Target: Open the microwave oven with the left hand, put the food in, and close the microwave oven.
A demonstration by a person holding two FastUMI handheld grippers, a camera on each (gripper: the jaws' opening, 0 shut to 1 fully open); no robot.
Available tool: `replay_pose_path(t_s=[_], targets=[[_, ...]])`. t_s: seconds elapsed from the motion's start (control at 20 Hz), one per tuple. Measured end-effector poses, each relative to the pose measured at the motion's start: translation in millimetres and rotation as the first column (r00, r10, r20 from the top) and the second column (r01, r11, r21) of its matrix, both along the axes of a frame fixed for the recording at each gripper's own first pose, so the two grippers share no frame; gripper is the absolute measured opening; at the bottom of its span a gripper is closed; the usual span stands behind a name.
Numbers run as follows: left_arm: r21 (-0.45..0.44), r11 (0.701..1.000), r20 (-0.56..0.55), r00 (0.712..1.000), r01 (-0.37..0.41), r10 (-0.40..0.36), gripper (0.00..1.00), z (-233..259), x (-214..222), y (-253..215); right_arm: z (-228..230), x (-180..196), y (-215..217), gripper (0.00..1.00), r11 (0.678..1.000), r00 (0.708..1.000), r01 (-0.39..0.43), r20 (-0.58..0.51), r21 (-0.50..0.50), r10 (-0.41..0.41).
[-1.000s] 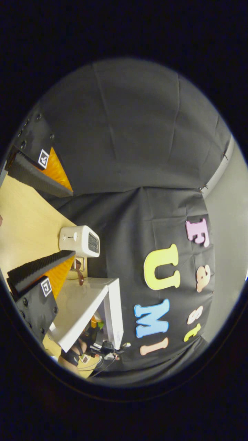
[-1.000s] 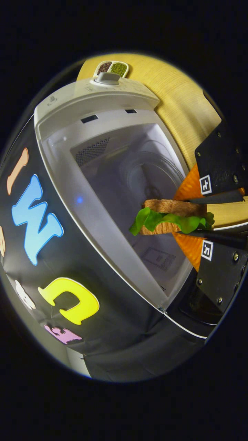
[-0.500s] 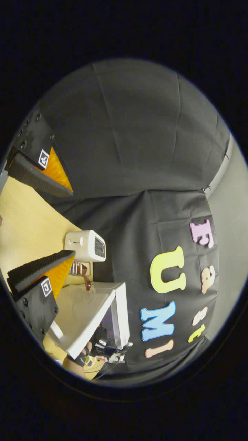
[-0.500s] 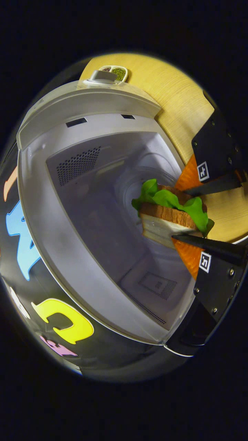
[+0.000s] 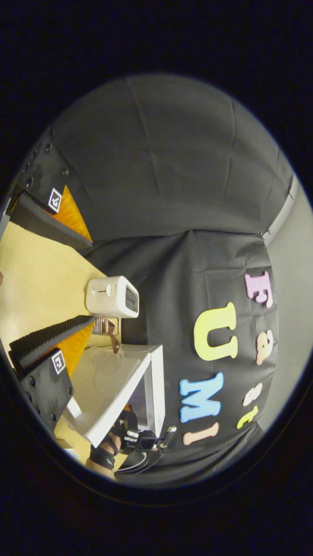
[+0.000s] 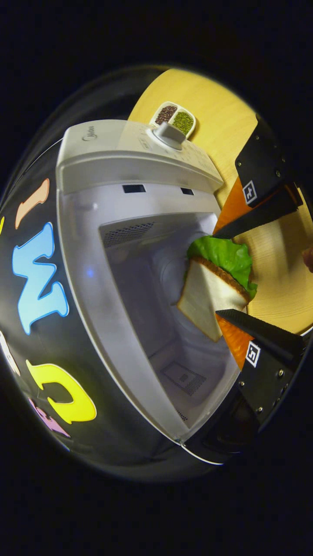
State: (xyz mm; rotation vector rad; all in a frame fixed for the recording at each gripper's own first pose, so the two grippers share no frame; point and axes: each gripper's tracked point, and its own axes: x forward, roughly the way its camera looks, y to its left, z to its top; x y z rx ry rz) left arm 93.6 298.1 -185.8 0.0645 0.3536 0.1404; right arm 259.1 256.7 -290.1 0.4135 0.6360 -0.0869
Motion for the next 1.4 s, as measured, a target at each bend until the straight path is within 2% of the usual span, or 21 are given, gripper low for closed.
replay_pose_path(t_s=[0.2, 0.4, 0.65, 0.85, 0.95, 1.0, 1.05, 1.3, 1.35, 1.4], targets=[[-0.010, 1.000, -0.009, 1.000, 0.025, -0.025, 1.00, -11.0, -4.4, -17.4, 45.9, -21.4, -3.3, 0.98, 0.997, 0.992, -0.070, 0.101, -0.038, 0.074], [-0.026, 0.999, -0.022, 1.000, 0.018, -0.019, 1.00, -20.7, -8.2, -27.1, 102.0, -56.1, -4.3, 0.98, 0.987, 0.960, -0.157, 0.227, -0.034, 0.161], [-0.028, 1.000, -0.031, 1.000, -0.006, 0.005, 1.00, -25.9, -17.3, -32.4, 176.9, -96.3, -44.5, 0.98, 0.978, 0.903, -0.148, 0.383, -0.150, 0.195], [-0.026, 1.000, -0.065, 0.998, -0.015, 0.014, 1.00, -41.7, -27.6, -35.8, 222.3, -130.1, -79.9, 0.98, 0.969, 0.861, -0.125, 0.462, -0.211, 0.211], [-0.045, 0.999, -0.080, 0.997, -0.018, 0.014, 0.96, -49.5, -30.2, -40.8, 238.9, -148.5, -96.7, 0.97, 0.963, 0.845, -0.112, 0.486, -0.245, 0.222], [-0.056, 0.998, -0.081, 0.997, -0.017, 0.012, 0.85, -51.1, -31.3, -45.1, 246.2, -158.5, -105.1, 0.98, 0.960, 0.840, -0.107, 0.493, -0.258, 0.226], [-0.067, 0.998, -0.079, 0.997, -0.013, 0.008, 0.88, -52.8, -31.0, -50.0, 250.2, -166.0, -111.6, 0.98, 0.958, 0.837, -0.101, 0.498, -0.267, 0.227], [-0.065, 0.998, -0.060, 0.998, 0.006, -0.010, 0.24, -58.5, -19.6, -69.4, 257.5, -187.5, -145.0, 0.98, 0.953, 0.845, -0.067, 0.490, -0.296, 0.212], [-0.062, 0.998, -0.059, 0.998, 0.028, -0.031, 0.21, -52.8, -25.5, -80.2, 258.7, -191.9, -149.1, 0.98, 0.955, 0.847, -0.060, 0.491, -0.292, 0.204], [-0.063, 0.996, -0.068, 0.996, 0.055, -0.060, 0.07, -51.0, -25.6, -90.2, 260.0, -196.0, -151.7, 0.98, 0.957, 0.847, -0.056, 0.493, -0.286, 0.197]])
